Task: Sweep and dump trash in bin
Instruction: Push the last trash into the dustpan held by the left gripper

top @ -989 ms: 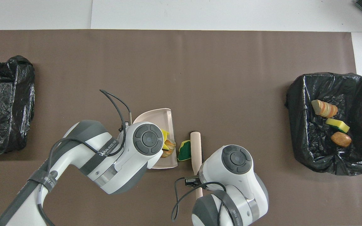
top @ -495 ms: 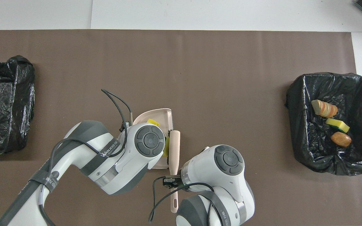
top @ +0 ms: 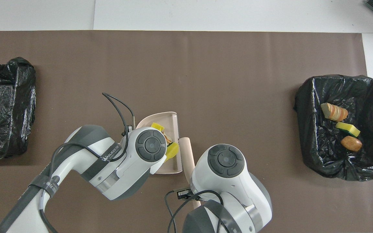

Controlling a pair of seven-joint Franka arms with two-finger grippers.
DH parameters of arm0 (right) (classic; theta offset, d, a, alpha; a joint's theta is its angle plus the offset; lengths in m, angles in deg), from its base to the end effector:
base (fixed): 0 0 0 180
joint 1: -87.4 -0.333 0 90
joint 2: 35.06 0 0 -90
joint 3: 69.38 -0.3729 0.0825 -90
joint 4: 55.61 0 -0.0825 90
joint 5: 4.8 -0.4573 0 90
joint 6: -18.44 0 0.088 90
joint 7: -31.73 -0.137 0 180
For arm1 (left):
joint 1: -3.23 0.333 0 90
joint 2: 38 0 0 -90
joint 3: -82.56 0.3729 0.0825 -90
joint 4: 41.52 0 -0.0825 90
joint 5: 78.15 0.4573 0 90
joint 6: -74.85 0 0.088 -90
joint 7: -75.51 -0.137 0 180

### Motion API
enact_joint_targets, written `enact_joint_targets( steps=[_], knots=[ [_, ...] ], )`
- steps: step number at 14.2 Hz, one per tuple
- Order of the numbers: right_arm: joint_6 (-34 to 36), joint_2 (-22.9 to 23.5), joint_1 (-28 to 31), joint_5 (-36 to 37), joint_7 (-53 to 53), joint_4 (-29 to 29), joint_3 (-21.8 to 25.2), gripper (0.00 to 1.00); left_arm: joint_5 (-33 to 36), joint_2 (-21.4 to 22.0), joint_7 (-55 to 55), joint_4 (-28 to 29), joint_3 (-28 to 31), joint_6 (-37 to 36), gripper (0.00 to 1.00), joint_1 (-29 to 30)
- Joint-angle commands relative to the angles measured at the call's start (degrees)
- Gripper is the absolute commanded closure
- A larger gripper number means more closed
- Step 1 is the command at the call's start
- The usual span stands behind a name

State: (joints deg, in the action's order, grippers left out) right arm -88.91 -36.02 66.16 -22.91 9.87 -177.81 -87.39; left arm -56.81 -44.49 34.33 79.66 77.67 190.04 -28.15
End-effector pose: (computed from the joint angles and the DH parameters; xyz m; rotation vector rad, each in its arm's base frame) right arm 0.4170 0.3830 0.3903 -2.9631 -0.2537 0.5285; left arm 0.4997 -0.3272 0.3319 -2.0190 1.9756 0.3239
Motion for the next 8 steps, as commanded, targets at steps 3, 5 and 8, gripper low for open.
enact_joint_targets(
  steps=[3, 5, 8],
  knots=[
    [9.2, -0.6, 0.7, 9.6, -1.1, 4.0, -0.4, 1.0, -2.7, 1.5, -0.2, 3.1, 0.1, 2.0, 1.0, 0.9],
    [11.5, -0.8, 0.6, 11.5, -3.4, 4.3, -0.4, 1.0, -2.7, 1.9, -1.3, 3.1, 0.1, 1.3, 1.0, 1.0],
    [10.8, -1.5, 1.8, 9.8, -12.7, 4.4, -0.6, 1.0, -2.7, 3.6, -3.7, 2.8, 0.1, 1.3, 1.0, 3.2]
  ],
)
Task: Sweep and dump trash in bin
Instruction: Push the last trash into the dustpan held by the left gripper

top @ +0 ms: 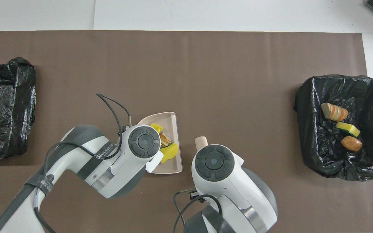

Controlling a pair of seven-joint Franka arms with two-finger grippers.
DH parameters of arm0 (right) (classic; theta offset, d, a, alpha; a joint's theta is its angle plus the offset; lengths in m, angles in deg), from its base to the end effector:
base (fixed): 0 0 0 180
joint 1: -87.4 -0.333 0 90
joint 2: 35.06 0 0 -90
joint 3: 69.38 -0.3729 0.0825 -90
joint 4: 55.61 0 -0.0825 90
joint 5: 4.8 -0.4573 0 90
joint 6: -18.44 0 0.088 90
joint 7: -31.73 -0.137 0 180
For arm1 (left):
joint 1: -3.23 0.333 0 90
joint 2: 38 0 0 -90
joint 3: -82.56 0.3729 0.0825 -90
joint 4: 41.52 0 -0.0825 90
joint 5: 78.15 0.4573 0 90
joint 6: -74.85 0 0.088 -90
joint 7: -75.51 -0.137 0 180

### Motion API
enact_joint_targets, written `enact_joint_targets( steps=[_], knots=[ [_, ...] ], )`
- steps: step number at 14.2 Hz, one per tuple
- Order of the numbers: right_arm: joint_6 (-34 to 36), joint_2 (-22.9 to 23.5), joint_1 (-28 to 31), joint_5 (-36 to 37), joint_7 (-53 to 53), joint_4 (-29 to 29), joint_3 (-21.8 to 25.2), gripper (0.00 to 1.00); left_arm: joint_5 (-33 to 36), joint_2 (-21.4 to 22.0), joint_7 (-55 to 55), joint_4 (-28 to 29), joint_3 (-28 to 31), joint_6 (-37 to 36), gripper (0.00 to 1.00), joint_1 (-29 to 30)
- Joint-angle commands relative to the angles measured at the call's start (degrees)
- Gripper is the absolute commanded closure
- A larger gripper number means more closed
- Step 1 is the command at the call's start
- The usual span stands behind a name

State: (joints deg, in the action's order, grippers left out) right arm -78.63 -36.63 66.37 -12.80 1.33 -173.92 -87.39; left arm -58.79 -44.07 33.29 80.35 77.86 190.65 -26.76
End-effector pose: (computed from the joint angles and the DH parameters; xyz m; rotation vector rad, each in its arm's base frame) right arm 0.4198 0.3637 0.4175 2.9975 0.1618 -0.5378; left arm 0.5038 -0.3141 0.3303 -2.0693 1.9732 0.3268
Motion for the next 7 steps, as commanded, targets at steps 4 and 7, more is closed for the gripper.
enact_joint_targets(
  steps=[4, 7],
  knots=[
    [-2.6, -1.2, 2.7, -10.4, -1.8, -1.0, -0.5, 1.0, -2.4, 6.1, -6.3, 1.6, -0.1, 0.5, 1.0, 4.2],
    [-4.4, -1.2, 0.7, -11.7, -3.6, -1.6, -1.1, 1.0, -5.8, 9.7, -13.0, 0.5, 0.3, -2.6, 1.0, 6.9]
  ],
)
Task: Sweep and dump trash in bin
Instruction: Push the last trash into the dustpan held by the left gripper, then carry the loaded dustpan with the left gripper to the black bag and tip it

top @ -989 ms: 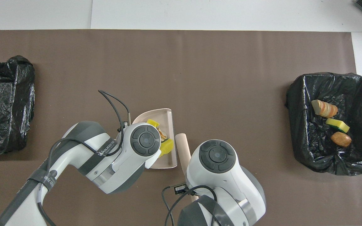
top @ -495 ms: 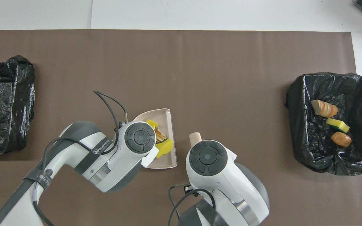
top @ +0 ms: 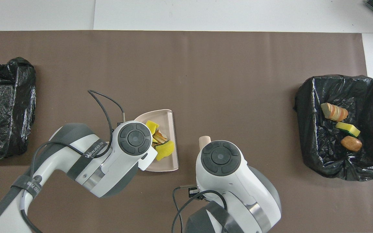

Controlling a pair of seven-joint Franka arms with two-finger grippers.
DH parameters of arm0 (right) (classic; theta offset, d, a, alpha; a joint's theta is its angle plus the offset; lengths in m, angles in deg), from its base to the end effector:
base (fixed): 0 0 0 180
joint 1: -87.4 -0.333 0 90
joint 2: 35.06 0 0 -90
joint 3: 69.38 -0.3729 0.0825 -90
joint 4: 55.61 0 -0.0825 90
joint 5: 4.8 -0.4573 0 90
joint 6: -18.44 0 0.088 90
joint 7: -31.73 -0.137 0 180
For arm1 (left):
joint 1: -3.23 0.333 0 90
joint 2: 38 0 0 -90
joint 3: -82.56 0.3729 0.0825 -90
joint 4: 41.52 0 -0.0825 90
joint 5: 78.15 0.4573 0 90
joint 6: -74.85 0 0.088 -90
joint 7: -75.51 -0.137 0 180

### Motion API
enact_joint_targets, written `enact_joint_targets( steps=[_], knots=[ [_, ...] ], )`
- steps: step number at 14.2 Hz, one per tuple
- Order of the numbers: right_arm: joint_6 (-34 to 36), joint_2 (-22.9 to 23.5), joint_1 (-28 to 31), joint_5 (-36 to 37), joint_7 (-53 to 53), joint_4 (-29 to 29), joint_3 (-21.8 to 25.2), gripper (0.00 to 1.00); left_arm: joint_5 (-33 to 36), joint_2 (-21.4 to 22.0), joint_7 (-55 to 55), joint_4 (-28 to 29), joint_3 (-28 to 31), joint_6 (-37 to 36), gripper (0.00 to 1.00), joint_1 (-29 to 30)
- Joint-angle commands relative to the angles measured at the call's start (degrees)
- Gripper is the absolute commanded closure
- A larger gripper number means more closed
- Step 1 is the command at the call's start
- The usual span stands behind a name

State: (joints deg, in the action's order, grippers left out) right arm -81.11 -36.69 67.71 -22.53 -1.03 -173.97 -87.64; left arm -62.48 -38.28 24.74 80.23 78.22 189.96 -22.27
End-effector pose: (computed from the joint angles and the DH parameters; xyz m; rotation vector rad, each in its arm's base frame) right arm 0.4215 0.3762 0.4232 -3.0170 0.0139 0.6256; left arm 0.5220 -0.2724 0.3890 -2.0964 2.0300 0.2370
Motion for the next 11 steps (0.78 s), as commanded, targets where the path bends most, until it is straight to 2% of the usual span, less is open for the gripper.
enact_joint_targets(
  steps=[1, 3, 7, 9, 11],
  knots=[
    [-4.3, -1.2, -2.4, -2.0, -2.6, -2.9, -0.8, 1.0, -2.3, 4.8, -6.3, -0.9, 0.0, -4.2, 1.0, 3.0],
    [-9.7, -0.5, -5.2, -2.0, -6.1, -4.5, -0.8, 1.0, -2.8, 5.2, -8.5, -5.2, 0.4, -8.7, 1.0, 4.7],
    [-15.6, 2.2, -9.0, -2.0, -10.6, -5.7, -0.9, 1.0, -2.8, 5.6, -11.8, -14.5, 0.6, -15.3, 1.0, 11.1],
    [-19.8, 2.8, -10.5, -2.0, -10.2, -8.3, -0.9, 1.0, -2.9, 5.6, -13.4, -18.6, 0.8, -19.3, 1.0, 14.0],
    [-20.2, 2.7, -10.7, -1.9, -10.0, -9.3, -0.9, 1.0, -3.4, 5.6, -20.5, -21.5, 1.0, -20.4, 1.0, 18.0]
  ],
)
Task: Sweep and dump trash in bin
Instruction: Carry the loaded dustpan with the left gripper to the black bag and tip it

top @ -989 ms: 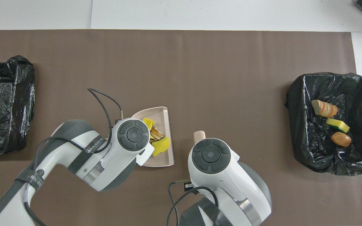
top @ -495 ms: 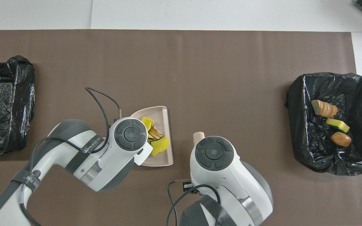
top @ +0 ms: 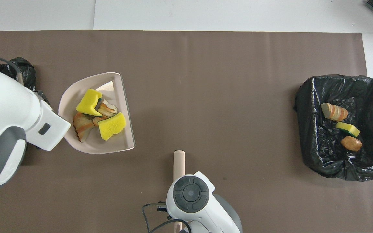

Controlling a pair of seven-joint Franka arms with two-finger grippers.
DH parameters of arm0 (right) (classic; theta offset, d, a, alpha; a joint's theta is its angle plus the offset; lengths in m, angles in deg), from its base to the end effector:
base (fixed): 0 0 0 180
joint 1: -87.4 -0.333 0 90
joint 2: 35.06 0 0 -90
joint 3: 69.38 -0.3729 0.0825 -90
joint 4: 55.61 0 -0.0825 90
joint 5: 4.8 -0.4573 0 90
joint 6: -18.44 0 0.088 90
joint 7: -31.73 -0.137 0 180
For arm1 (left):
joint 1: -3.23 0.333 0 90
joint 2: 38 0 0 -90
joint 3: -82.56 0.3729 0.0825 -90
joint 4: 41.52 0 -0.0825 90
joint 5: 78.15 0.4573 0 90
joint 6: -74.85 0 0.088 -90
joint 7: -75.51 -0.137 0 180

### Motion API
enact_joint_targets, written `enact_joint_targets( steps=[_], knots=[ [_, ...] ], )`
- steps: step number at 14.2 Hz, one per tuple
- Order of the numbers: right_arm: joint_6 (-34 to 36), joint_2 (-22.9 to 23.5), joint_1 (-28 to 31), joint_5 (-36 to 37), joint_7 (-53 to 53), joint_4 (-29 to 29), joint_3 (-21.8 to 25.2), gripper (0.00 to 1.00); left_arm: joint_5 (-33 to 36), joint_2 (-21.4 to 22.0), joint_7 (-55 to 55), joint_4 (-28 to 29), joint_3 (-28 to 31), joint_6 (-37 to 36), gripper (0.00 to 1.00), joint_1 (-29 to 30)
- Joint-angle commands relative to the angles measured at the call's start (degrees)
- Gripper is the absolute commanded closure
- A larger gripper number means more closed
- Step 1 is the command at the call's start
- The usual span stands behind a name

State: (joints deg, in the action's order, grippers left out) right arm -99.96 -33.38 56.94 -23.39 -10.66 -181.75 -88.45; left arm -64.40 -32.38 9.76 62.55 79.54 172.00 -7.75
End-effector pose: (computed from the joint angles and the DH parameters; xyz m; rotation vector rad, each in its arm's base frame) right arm 0.3524 0.4514 0.3429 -3.0238 0.0810 0.4805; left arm 0.5847 -0.1164 0.5912 -2.2157 1.9129 0.1861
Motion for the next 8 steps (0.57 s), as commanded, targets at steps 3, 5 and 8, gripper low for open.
enact_joint_targets(
  steps=[3, 5, 8],
  knots=[
    [-1.0, -0.7, -0.6, -1.0, 0.2, -2.7, -0.1, 1.0, -3.5, -0.8, -10.8, -10.1, -0.3, -5.5, 1.0, 8.9],
    [-1.7, -0.5, -1.3, -1.0, 0.4, -3.6, -0.1, 1.0, -3.6, -1.0, -11.5, -12.6, 0.9, -5.5, 1.0, 11.3],
    [-2.5, -0.6, -1.5, -1.0, 2.7, -4.7, -0.1, 1.0, -3.2, -1.7, -18.1, -13.5, 3.2, -3.8, 1.0, 16.2]
  ],
)
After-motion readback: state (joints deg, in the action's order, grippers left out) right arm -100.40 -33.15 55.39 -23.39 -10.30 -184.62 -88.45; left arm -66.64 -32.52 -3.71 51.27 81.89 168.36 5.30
